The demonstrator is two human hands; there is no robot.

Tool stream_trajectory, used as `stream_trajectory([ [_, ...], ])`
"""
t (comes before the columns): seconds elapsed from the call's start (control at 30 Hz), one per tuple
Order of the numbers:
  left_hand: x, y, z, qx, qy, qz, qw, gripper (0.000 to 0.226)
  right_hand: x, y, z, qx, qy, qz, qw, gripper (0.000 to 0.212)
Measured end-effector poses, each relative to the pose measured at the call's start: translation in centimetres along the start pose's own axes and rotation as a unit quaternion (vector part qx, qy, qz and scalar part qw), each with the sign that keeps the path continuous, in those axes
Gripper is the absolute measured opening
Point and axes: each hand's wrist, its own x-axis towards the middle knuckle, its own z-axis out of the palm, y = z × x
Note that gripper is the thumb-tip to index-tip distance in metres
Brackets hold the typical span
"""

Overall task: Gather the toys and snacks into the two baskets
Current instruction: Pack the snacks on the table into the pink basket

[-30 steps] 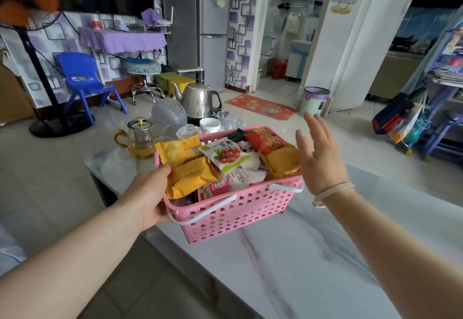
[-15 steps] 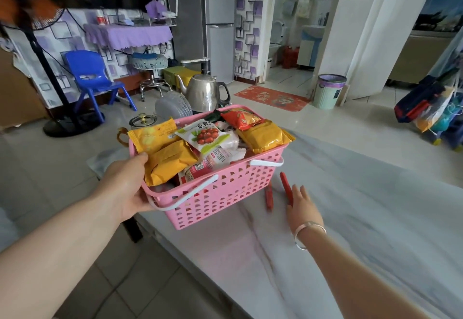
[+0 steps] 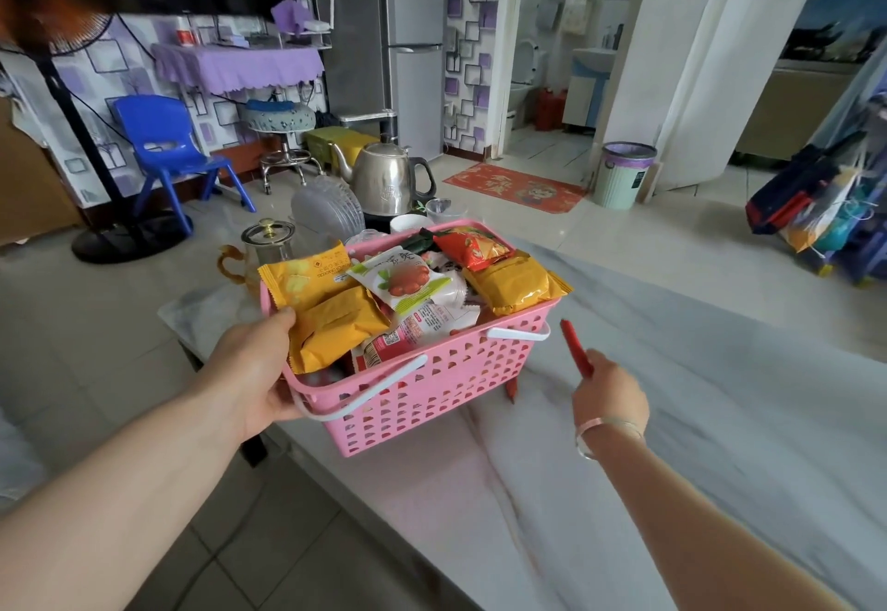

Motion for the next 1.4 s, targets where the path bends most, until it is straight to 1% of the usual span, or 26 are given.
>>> stream_trajectory([
  [0.07, -0.8, -0.1, -0.1, 0.002, -0.007, -0.003, 1.0, 0.023, -0.3, -0.1, -2.9, 0.095, 0.056, 0.002, 0.994, 0.046],
  [0.1, -1.2, -0.1, -0.2, 0.003, -0.011, -0.005, 1.0, 0.023, -0.4, -0.4, -4.5, 0.142, 0.097, -0.022, 0.985, 0.045],
  [0.17, -2.1, -0.4, -0.2, 0.005, -0.019, -0.008, 1.0, 0.024, -1.2, -1.3, -8.0, 0.223, 0.192, -0.118, 0.948, 0.039],
  [0.2, -2.7, -0.5, -0.3, 0.006, -0.025, -0.008, 1.0, 0.025, -1.9, -2.0, -9.8, 0.248, 0.23, -0.179, 0.924, 0.036],
  [0.23, -3.3, -0.6, -0.2, 0.007, -0.03, -0.008, 0.999, 0.026, -2.9, -2.9, -11.5, 0.265, 0.249, -0.24, 0.9, 0.034],
  [0.27, -3.7, -0.7, -0.2, 0.009, -0.035, -0.008, 0.999, 0.026, -4.1, -3.8, -13.0, 0.276, 0.249, -0.304, 0.877, 0.034],
  [0.33, -4.8, -0.8, -0.1, 0.008, -0.045, -0.01, 0.999, 0.028, -7.0, -5.6, -15.1, 0.272, 0.205, -0.433, 0.835, 0.032],
  [0.4, -5.9, -1.0, -0.1, 0.005, -0.057, -0.012, 0.998, 0.028, -10.0, -6.8, -15.7, 0.221, 0.156, -0.542, 0.796, 0.029],
  [0.47, -6.7, -1.2, -0.1, 0.003, -0.073, -0.01, 0.997, 0.029, -12.0, -7.1, -15.0, 0.147, 0.125, -0.61, 0.768, 0.03],
  [0.53, -7.6, -1.3, -0.1, 0.005, -0.081, -0.007, 0.997, 0.029, -13.2, -6.9, -14.1, 0.108, 0.103, -0.632, 0.761, 0.03],
  [0.67, -8.0, -1.4, -0.2, 0.018, -0.076, -0.005, 0.997, 0.028, -14.3, -6.1, -13.0, 0.073, 0.089, -0.616, 0.779, 0.023],
  [0.73, -8.0, -1.6, -0.1, 0.025, -0.08, -0.007, 0.996, 0.027, -14.5, -5.9, -12.6, 0.06, 0.075, -0.606, 0.79, 0.029],
  [0.8, -7.9, -1.6, 0.0, 0.029, -0.078, -0.006, 0.997, 0.027, -14.5, -5.6, -12.3, 0.056, 0.067, -0.601, 0.795, 0.027],
  [0.87, -7.6, -1.7, 0.2, 0.03, -0.079, -0.004, 0.996, 0.027, -14.5, -5.3, -12.0, 0.06, 0.05, -0.595, 0.8, 0.032],
  [0.93, -7.1, -1.7, 0.5, 0.03, -0.079, -0.007, 0.996, 0.026, -14.1, -5.0, -11.7, 0.079, 0.034, -0.595, 0.799, 0.034],
  [1.0, -6.6, -1.7, 0.7, 0.03, -0.077, -0.007, 0.997, 0.026, -13.7, -5.0, -11.8, 0.127, 0.027, -0.587, 0.799, 0.037],
  [1.03, -6.2, -1.8, 0.8, 0.029, -0.077, -0.006, 0.997, 0.026, -13.2, -5.1, -11.9, 0.158, 0.036, -0.577, 0.801, 0.039],
  [1.1, -5.5, -1.8, 1.0, 0.025, -0.075, -0.007, 0.997, 0.026, -11.9, -5.3, -12.6, 0.194, 0.086, -0.546, 0.811, 0.041],
  [1.17, -4.9, -1.7, 1.1, 0.021, -0.071, -0.007, 0.997, 0.026, -9.9, -5.3, -13.3, 0.201, 0.129, -0.491, 0.838, 0.042],
  [1.27, -3.9, -1.5, 1.3, 0.009, -0.062, -0.006, 0.998, 0.025, -6.4, -4.8, -13.3, 0.223, 0.155, -0.374, 0.887, 0.048],
  [1.33, -3.1, -1.2, 1.3, 0.004, -0.054, -0.002, 0.999, 0.024, -3.6, -3.6, -12.3, 0.257, 0.173, -0.289, 0.906, 0.048],
  [1.4, -2.4, -0.9, 1.1, -0.001, -0.045, -0.003, 0.999, 0.024, -1.0, -2.0, -10.5, 0.288, 0.173, -0.191, 0.922, 0.043],
])
